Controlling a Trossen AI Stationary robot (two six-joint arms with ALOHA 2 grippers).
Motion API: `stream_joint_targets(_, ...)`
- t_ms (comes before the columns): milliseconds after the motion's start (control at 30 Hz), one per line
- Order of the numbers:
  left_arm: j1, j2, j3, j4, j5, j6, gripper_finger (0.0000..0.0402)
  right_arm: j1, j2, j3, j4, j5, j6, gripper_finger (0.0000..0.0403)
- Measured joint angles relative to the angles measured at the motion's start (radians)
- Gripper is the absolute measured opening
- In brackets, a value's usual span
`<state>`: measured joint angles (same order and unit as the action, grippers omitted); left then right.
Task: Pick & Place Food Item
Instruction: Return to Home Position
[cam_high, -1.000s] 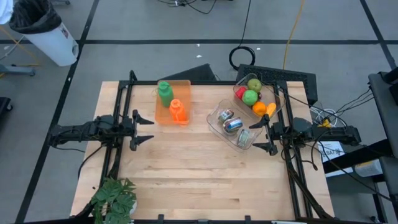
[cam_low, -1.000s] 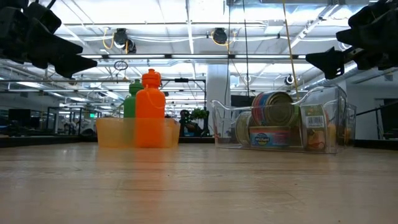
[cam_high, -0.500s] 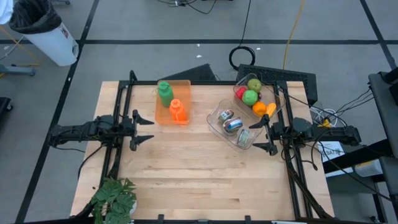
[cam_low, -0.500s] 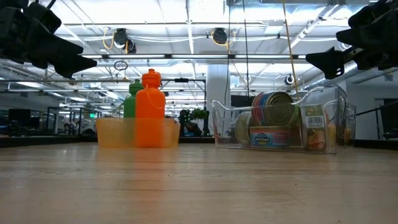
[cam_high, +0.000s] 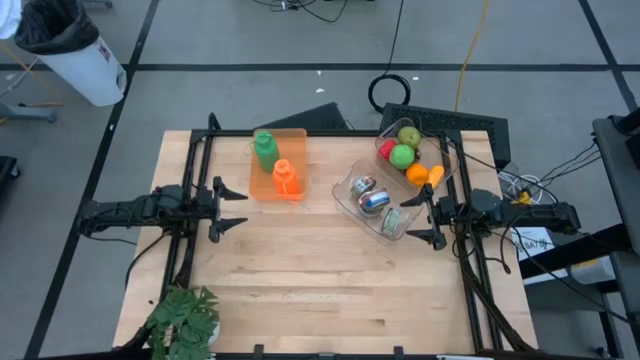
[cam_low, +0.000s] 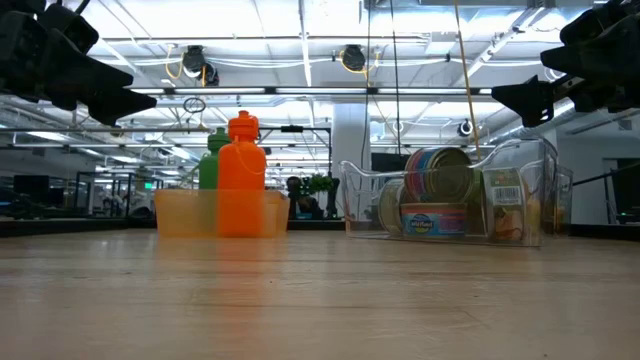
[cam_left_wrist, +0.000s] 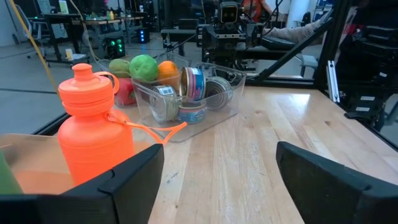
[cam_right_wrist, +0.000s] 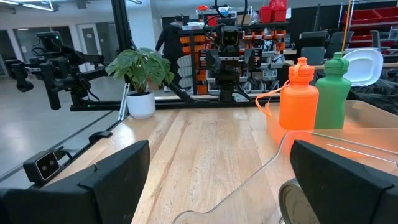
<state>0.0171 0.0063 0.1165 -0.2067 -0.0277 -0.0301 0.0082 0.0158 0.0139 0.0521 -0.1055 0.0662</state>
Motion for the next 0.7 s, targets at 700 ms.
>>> stream_joint_targets(700,0.000,0.000,0.000,0.000,0.000,0.000,0.0312,0.000,0.000,0.000,0.000,0.000,0.000,0.0368)
